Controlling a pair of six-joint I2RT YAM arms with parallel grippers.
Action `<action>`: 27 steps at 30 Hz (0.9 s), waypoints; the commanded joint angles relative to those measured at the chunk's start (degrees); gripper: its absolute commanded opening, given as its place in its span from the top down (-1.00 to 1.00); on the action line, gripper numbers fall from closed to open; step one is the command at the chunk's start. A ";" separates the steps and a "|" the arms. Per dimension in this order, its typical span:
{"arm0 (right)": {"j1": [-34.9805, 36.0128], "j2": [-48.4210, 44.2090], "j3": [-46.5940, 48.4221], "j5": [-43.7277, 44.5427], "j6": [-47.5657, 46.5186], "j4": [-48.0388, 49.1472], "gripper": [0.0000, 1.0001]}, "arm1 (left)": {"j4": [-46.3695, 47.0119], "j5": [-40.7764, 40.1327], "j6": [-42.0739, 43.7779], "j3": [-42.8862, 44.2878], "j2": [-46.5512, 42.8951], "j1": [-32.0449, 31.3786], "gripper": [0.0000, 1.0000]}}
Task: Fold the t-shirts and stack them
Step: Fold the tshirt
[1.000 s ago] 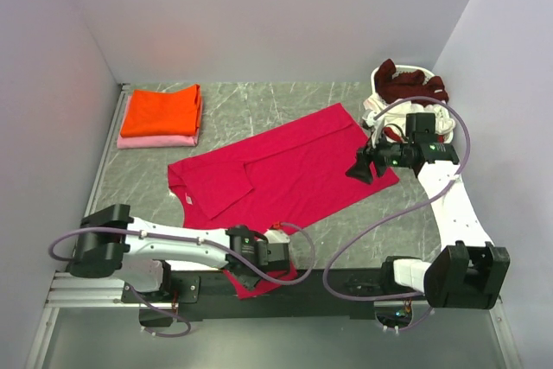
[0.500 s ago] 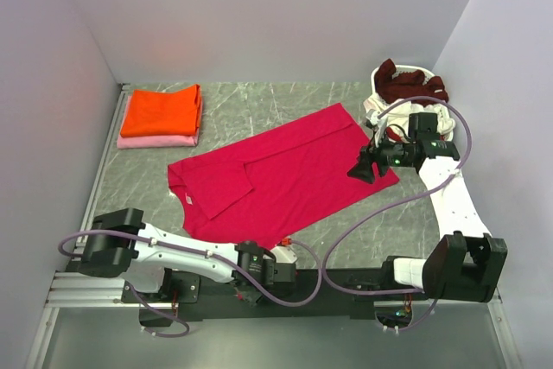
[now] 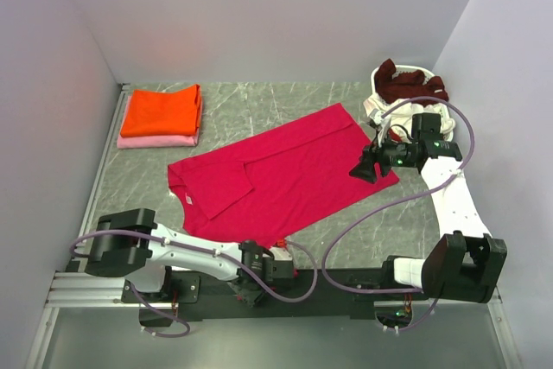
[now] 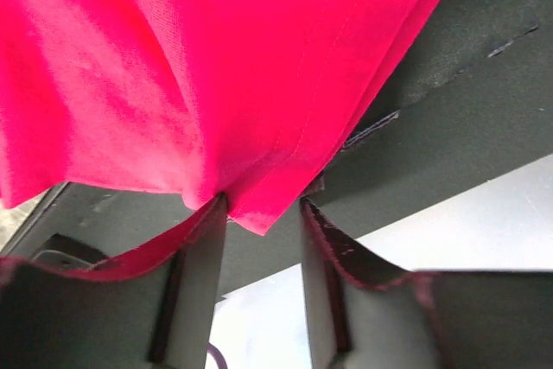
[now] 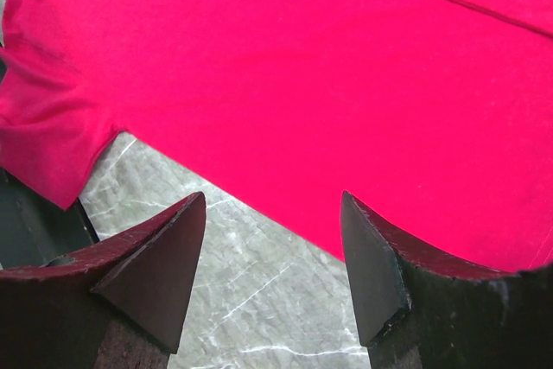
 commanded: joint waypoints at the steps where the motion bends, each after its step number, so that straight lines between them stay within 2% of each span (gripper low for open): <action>1: -0.60 -0.53 0.53 -1.75 -1.15 -0.87 -0.40 | 2.32 -0.99 0.46 -3.17 0.07 0.83 0.15; 3: -0.60 -0.36 0.53 -1.75 -1.15 -0.96 -0.40 | 2.15 -1.16 0.37 -2.82 -0.19 0.91 0.29; 7: -0.60 -0.18 0.88 -1.31 -2.65 -2.36 -0.40 | 1.53 -2.39 0.11 -2.03 -1.51 1.35 0.83; 10: -0.69 -0.27 1.49 -0.26 -4.49 -3.51 -0.40 | -0.05 -3.80 -0.24 -1.06 -2.57 1.44 0.98; 14: -0.69 -0.88 2.11 2.64 -11.15 -7.02 -0.40 | -0.58 -4.06 -1.20 -0.09 -6.43 2.14 0.99; 17: -1.30 -1.41 0.27 7.64 -25.11 -10.27 -0.40 | -2.24 -4.68 -2.52 0.52 -10.64 3.28 0.99; 20: -3.23 -0.10 -1.93 13.79 -45.72 -13.52 -0.39 | -4.26 -4.50 -3.75 0.87 -15.04 4.42 0.99; 24: -4.55 3.76 -1.76 16.79 -55.45 -17.74 -0.36 | -6.38 -2.75 -5.42 0.26 -21.45 4.96 0.99; 27: -4.55 6.49 -3.24 18.02 -62.23 -17.23 -0.34 | -7.52 -0.47 -6.30 -1.14 -25.14 5.05 0.99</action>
